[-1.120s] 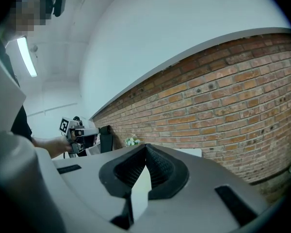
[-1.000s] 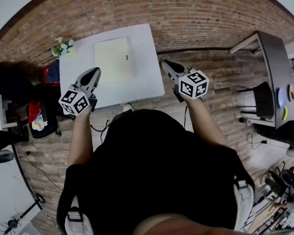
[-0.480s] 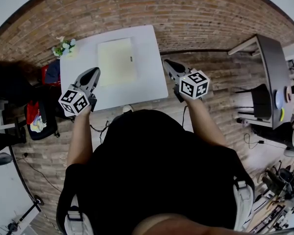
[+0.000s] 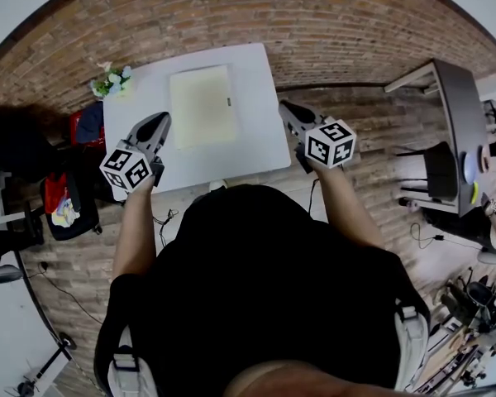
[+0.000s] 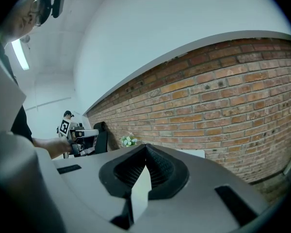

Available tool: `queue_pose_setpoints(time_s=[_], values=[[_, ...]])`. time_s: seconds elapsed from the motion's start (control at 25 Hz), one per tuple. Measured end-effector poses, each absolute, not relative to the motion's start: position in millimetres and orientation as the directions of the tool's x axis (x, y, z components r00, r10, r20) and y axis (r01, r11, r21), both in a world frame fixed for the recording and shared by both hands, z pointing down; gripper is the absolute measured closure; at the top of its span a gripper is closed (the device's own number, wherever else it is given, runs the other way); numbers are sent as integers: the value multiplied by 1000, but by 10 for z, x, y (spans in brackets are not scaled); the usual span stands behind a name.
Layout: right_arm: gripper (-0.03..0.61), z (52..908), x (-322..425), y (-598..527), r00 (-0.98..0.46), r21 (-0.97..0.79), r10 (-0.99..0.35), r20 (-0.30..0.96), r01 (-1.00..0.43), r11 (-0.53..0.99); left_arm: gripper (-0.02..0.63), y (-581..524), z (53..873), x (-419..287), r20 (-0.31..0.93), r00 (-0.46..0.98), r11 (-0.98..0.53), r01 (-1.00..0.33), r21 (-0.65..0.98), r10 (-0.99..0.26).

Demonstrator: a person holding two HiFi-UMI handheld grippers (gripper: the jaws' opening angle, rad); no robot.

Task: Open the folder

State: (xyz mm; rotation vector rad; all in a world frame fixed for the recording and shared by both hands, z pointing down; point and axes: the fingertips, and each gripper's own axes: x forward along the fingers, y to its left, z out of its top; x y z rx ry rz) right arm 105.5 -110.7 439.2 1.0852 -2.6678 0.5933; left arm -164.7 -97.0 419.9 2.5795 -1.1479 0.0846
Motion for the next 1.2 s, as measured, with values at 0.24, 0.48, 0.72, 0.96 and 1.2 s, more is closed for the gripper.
queue_pose_setpoints(time_s=[0.24, 0.48, 0.72, 0.96, 1.2], values=[[554, 4378, 870, -1298, -704, -293, -628, 332, -710, 641, 600, -1190, 4259, -1834, 183, 682, -629, -727, 275, -709], [554, 4374, 689, -1455, -696, -291, -632, 340, -717, 633, 600, -1427, 4286, -1978, 181, 696, -642, -714, 280, -695], [554, 4392, 560, -1633, -682, -288, -643, 349, -731, 619, 600, -1673, 4259, -2152, 168, 705, -654, -705, 274, -689], [554, 4412, 431, -1703, -672, -296, -648, 359, -741, 603, 600, -1827, 4226, -2290, 150, 716, -665, -692, 280, -682], [554, 4395, 354, -1713, -659, -291, -660, 362, -752, 591, 600, -1905, 4223, -2400, 137, 720, -670, -687, 283, -680]])
